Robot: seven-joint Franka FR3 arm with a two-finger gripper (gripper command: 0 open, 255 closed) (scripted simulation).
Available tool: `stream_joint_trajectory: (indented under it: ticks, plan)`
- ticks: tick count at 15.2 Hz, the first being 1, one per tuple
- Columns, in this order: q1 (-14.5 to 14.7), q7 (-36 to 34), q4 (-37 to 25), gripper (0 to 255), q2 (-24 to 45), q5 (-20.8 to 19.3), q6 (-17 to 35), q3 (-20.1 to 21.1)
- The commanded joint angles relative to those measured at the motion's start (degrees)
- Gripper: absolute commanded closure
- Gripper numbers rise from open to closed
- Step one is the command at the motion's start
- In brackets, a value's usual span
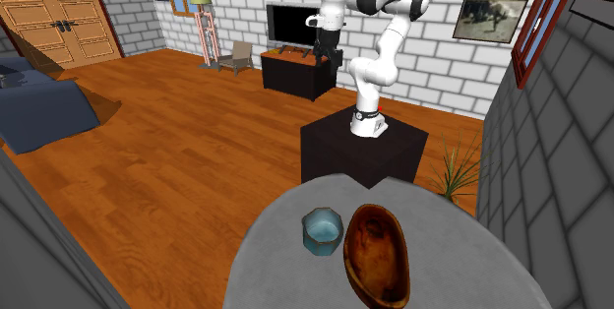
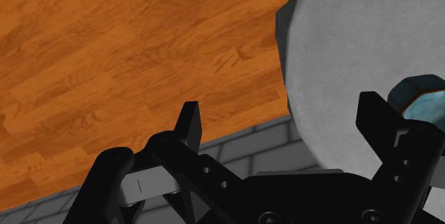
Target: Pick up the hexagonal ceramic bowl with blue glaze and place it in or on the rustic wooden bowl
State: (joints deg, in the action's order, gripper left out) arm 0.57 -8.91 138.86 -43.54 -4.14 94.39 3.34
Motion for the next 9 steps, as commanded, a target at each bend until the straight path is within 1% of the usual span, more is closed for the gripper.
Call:
stream_joint_trajectory:
  ticks: [1,9]
  plan:
    - [0.0,0.0,0.0,0,0.0,0.0,0.0,0.0]
    - [1.5,-4.3,4.9,0,10.5,2.9,15.6,3.0]
